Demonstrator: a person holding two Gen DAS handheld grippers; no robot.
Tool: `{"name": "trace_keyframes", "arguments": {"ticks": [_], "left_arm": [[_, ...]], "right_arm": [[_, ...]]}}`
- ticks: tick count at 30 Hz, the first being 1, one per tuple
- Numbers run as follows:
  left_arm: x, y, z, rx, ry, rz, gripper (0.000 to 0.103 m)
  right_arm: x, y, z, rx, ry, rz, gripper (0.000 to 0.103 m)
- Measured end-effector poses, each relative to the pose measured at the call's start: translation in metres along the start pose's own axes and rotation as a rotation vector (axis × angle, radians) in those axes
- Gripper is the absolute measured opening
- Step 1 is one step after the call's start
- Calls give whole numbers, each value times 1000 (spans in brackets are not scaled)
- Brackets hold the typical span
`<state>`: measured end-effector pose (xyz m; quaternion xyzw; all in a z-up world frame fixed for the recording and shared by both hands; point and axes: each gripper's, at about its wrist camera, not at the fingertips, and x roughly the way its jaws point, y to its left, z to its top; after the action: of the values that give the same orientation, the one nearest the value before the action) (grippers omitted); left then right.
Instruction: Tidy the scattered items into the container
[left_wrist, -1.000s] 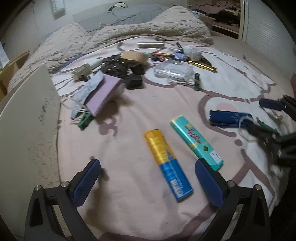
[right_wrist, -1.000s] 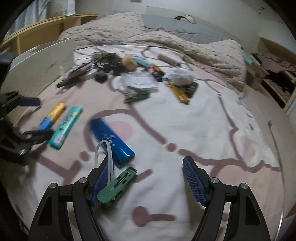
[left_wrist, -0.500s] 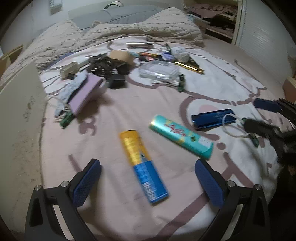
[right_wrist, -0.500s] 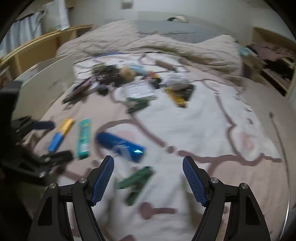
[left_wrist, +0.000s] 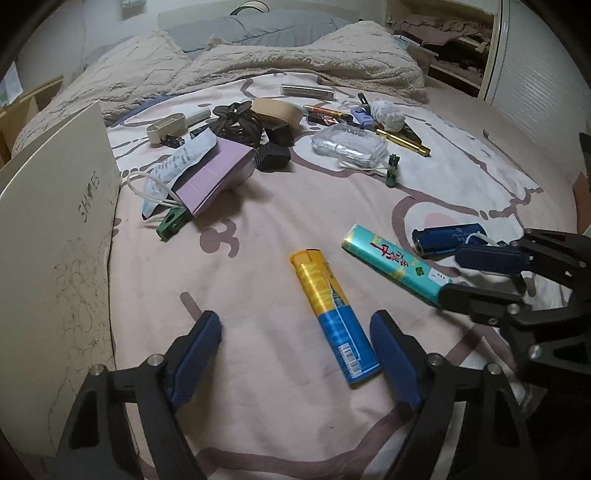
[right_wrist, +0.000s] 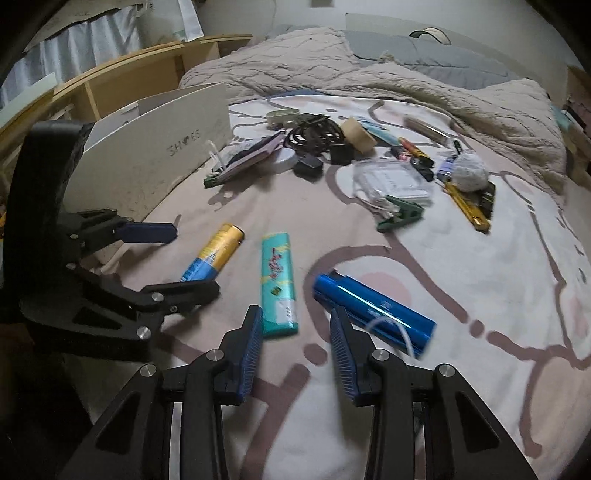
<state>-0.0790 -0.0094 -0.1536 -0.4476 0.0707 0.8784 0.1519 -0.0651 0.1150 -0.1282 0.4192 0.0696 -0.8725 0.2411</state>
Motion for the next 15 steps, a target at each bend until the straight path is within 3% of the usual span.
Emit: {"name": "trace_keyframes", "arguments": {"ticks": [4, 9, 15], "left_arm": [[-1, -8, -1, 49, -28, -8, 61], [0, -11, 1, 75, -33, -38, 44], [-1, -9, 1, 72, -34, -82, 34]], "right_arm": [[8, 6, 1, -37, 1, 3, 23], [11, 6, -2, -59, -7, 5, 22], [-2, 5, -12, -62, 8, 21, 22]]}}
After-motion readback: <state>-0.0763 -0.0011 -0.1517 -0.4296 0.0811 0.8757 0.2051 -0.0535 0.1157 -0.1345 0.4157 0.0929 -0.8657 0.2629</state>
